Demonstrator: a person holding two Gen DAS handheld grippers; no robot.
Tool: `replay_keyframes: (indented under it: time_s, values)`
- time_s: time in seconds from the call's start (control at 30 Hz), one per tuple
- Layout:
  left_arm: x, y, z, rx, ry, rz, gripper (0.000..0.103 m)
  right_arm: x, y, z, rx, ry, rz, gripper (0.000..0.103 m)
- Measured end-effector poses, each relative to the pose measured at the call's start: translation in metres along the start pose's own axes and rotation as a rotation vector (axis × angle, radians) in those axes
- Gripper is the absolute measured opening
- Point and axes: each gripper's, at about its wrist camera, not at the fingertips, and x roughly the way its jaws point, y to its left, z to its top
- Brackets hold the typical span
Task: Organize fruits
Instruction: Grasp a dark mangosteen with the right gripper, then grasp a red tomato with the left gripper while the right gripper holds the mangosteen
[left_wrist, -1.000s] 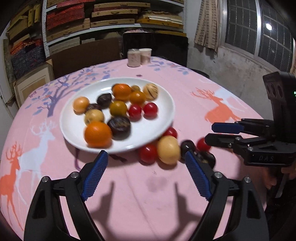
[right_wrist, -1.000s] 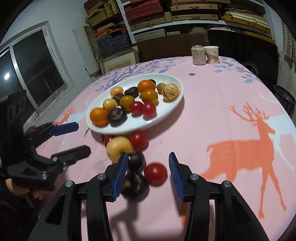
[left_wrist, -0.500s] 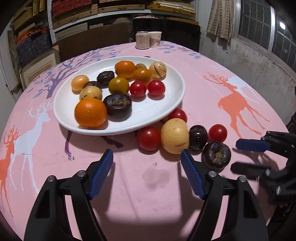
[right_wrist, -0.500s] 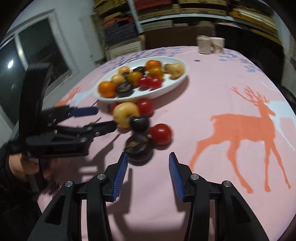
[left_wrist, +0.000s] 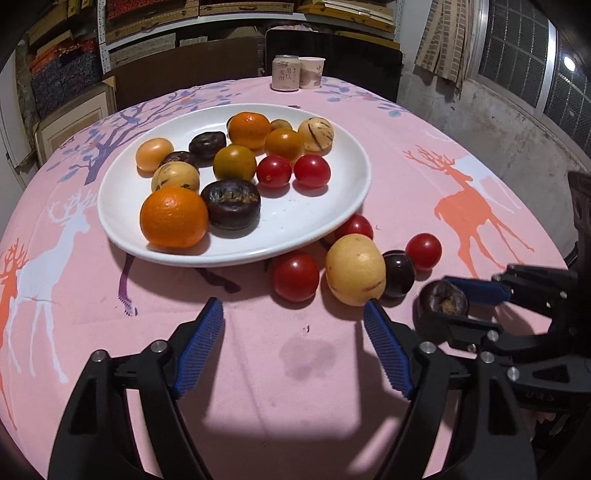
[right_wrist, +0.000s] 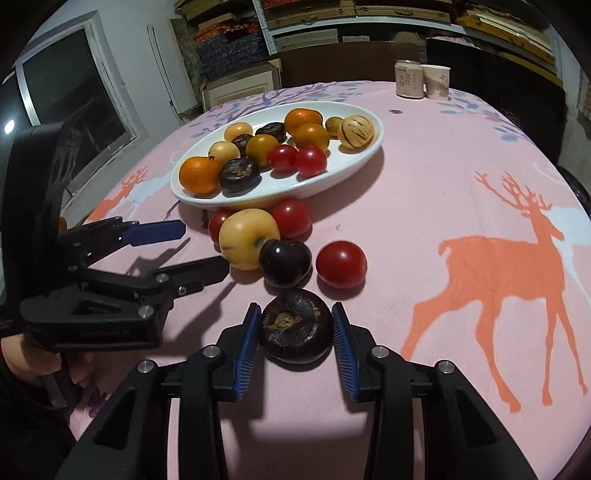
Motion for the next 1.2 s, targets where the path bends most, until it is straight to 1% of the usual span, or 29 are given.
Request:
replay_keyframes:
  time_s: [0.1,0.23,0.33,0.43,0.53,0.57,0.63,0.7,0.8,0.87,0.93,0.97,1.03,1.07,1.1,1.13,1.17,1.2]
  values:
    - [0.000,-0.003,0.004,-0.024,-0.001,-0.042,0.080,-0.003,-0.001,-0.005,-0.006,-0.003,0.026,0.039]
    - [-0.005,-0.019,0.011,0.012,-0.047,-0.041,0.080,-0.005,-0.004,-0.006,-0.004,-0.003,0.051,0.039]
    - [-0.011,-0.020,0.017,0.007,-0.077,-0.032,0.080,-0.007,-0.006,-0.006,0.012,-0.005,0.068,0.039]
    - [-0.008,-0.014,0.013,0.011,-0.063,0.014,0.082,-0.007,-0.008,-0.007,0.022,-0.008,0.078,0.039]
    - [-0.011,0.000,0.007,-0.035,-0.052,0.032,0.081,-0.007,-0.008,-0.007,0.023,-0.009,0.082,0.040]
    - [-0.013,0.006,0.004,-0.054,-0.060,0.031,0.081,-0.007,-0.008,-0.007,0.022,-0.009,0.085,0.039]
    - [-0.015,0.014,0.001,-0.073,-0.071,0.056,0.081,-0.007,-0.008,-0.007,0.022,-0.009,0.089,0.040]
    - [-0.015,0.024,0.001,-0.116,-0.069,0.051,0.082,-0.007,-0.009,-0.007,0.022,-0.009,0.091,0.040]
    - [-0.013,0.031,0.002,-0.156,-0.064,0.064,0.084,-0.008,-0.009,-0.007,0.023,-0.015,0.096,0.040]
    - [-0.009,0.032,0.003,-0.173,-0.049,0.047,0.085,-0.008,-0.009,-0.007,0.024,-0.017,0.099,0.040]
    - [-0.010,0.027,0.005,-0.164,-0.044,0.012,0.085,-0.008,-0.009,-0.007,0.024,-0.017,0.100,0.040]
    - [-0.010,0.024,0.005,-0.157,-0.041,-0.017,0.085,-0.009,-0.010,-0.007,0.025,-0.018,0.101,0.040]
    - [-0.010,0.012,0.004,-0.136,-0.018,-0.113,0.086,-0.009,-0.010,-0.008,0.030,-0.023,0.103,0.040]
    - [-0.010,0.005,0.002,-0.117,-0.011,-0.137,0.086,-0.010,-0.011,-0.008,0.035,-0.024,0.104,0.040]
    - [-0.012,0.002,0.001,-0.106,-0.021,-0.141,0.085,-0.010,-0.012,-0.008,0.040,-0.026,0.106,0.040]
    - [-0.019,0.000,0.001,-0.101,-0.060,-0.143,0.085,-0.010,-0.013,-0.008,0.043,-0.026,0.107,0.040]
    - [-0.024,0.003,0.002,-0.105,-0.099,-0.100,0.085,-0.010,-0.014,-0.009,0.047,-0.025,0.111,0.040]
    - [-0.026,0.008,0.005,-0.119,-0.119,-0.042,0.085,-0.011,-0.014,-0.009,0.048,-0.025,0.114,0.040]
